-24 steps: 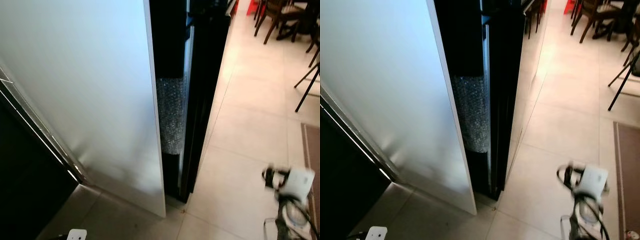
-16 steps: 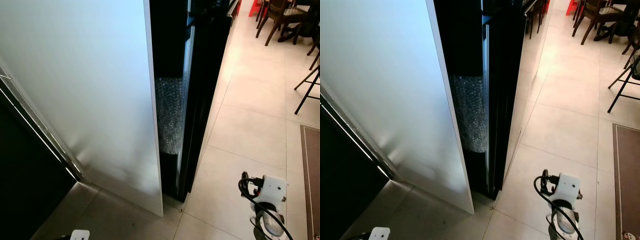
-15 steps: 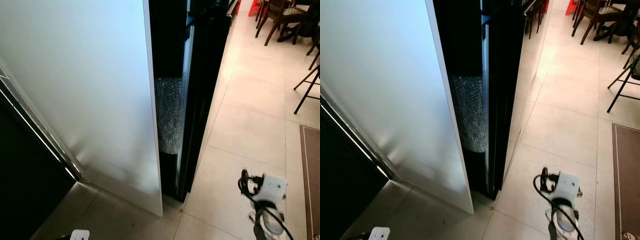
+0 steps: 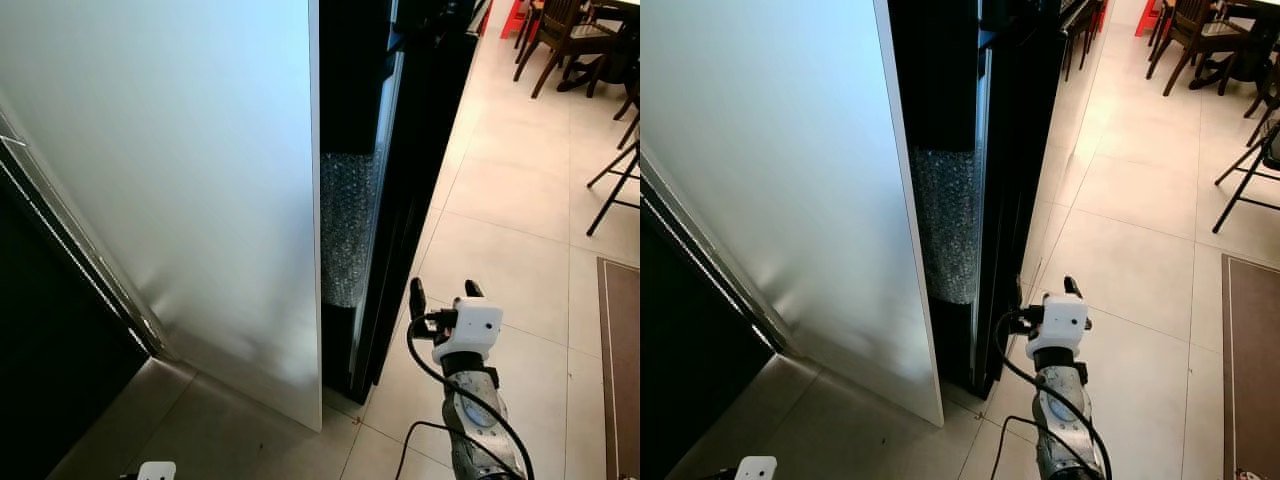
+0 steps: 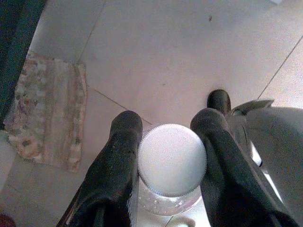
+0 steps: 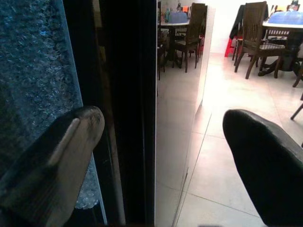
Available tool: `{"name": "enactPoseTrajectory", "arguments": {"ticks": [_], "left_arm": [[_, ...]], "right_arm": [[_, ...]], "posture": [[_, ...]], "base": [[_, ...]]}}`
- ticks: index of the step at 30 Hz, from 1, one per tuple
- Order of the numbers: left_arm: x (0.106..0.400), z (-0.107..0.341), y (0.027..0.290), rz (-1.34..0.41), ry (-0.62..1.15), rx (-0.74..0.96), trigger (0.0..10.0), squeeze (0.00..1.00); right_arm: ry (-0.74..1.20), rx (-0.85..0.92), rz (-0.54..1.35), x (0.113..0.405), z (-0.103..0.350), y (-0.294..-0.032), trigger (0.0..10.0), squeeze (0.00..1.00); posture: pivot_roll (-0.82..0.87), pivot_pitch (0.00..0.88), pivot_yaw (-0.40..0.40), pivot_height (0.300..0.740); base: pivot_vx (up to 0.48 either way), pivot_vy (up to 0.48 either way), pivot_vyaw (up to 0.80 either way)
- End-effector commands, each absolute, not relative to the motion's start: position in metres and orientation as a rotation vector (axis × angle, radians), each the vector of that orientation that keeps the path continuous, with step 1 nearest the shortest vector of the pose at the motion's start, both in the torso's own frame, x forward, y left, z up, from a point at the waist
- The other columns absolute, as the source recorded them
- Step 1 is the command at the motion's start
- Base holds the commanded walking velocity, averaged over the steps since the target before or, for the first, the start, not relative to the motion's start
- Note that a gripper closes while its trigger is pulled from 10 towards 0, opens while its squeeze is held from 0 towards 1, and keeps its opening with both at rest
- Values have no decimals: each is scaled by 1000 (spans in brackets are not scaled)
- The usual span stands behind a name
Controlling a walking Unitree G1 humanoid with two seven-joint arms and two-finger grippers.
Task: Restocking fridge
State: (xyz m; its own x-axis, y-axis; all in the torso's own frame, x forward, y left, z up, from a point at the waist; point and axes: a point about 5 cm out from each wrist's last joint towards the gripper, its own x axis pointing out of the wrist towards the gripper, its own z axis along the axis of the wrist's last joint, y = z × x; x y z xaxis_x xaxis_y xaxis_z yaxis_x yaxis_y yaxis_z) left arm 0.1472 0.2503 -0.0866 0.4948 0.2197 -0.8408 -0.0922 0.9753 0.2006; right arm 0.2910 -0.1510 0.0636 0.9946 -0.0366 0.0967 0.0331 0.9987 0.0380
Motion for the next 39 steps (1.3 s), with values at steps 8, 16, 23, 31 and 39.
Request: {"name": "enactPoseTrajectory", "arguments": {"ticks": [8,16,23,31,39], "left_arm": [[146,-85,256,221,1027,108,10000,0],[139,-86,261,234,1036,98,10000,0],[140,-85,262,230,1030,99,10000,0],[151,-86,245,193,1007,91,10000,0],[153,-86,241,183,994,78,10000,0]], "right_arm": [[-143,17,-52,298,84,-154,10000,0],[-137,8,-74,302,89,-157,10000,0],[-127,14,-75,302,89,-155,10000,0],[-97,6,-79,300,85,-161,10000,0],[-94,6,-81,302,87,-163,10000,0]], "posture": [[11,0,-3,740],[16,0,1,740],[17,0,4,740],[11,0,13,740],[16,0,13,740]], "base": [[0,0,0],[0,60,0],[0,206,0],[0,90,0],[0,0,0]]}}
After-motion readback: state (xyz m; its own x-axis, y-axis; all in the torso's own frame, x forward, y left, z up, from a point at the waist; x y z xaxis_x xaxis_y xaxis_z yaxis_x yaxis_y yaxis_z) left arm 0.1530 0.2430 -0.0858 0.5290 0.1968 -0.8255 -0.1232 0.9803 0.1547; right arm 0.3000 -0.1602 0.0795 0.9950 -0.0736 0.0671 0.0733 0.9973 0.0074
